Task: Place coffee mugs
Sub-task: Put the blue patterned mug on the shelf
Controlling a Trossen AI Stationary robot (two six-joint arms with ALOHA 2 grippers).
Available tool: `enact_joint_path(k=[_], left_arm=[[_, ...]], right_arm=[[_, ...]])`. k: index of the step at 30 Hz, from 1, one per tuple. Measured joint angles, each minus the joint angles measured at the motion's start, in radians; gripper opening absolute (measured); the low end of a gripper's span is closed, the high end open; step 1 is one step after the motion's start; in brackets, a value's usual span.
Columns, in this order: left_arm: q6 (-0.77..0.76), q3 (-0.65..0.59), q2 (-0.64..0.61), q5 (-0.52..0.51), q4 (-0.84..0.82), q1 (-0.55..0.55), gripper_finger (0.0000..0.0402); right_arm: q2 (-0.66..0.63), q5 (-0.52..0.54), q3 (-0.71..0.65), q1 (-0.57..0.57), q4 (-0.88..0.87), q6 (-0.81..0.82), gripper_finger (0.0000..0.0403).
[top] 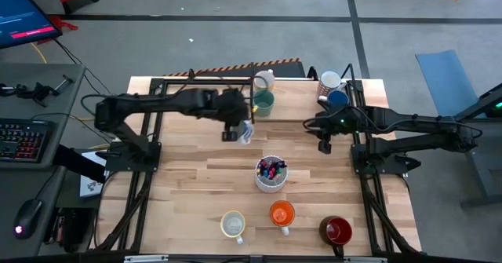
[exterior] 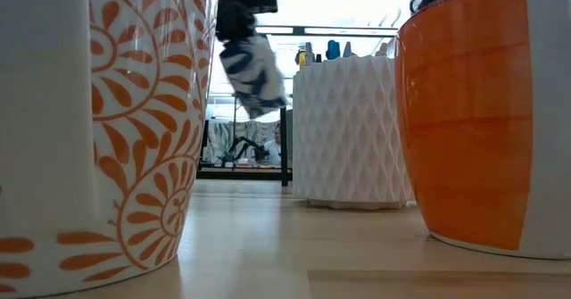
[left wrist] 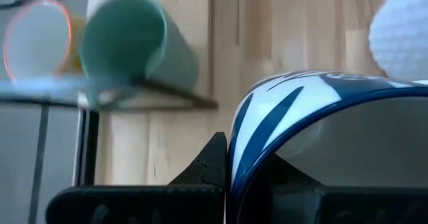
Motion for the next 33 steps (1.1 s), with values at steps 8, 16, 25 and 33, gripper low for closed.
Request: enact_joint_path(k=[8, 16, 25, 33], left_arm=[[0.028, 0.207, 0.176, 0.008, 0.020, 0.030, 0.0011], [-0.082, 0.391, 0.254, 0.106, 0.021, 0.063, 0.0011], [-0.295, 0.409, 0.259, 0.122, -0.035, 0.042, 0.0011], [-0.436, 0.409, 0.260, 0.127, -0.036, 0.029, 0.0011]], right_arm=[[0.012, -0.053, 0.000, 0.001, 0.121, 0.000, 0.0081], [0.075, -0.128, 0.000, 0.001, 0.183, 0.000, 0.0081], [0.098, -0.039, 0.001, 0.064, 0.388, -0.062, 0.0081], [0.144, 0.001, 0.000, 0.157, 0.443, -0.085, 0.0081]])
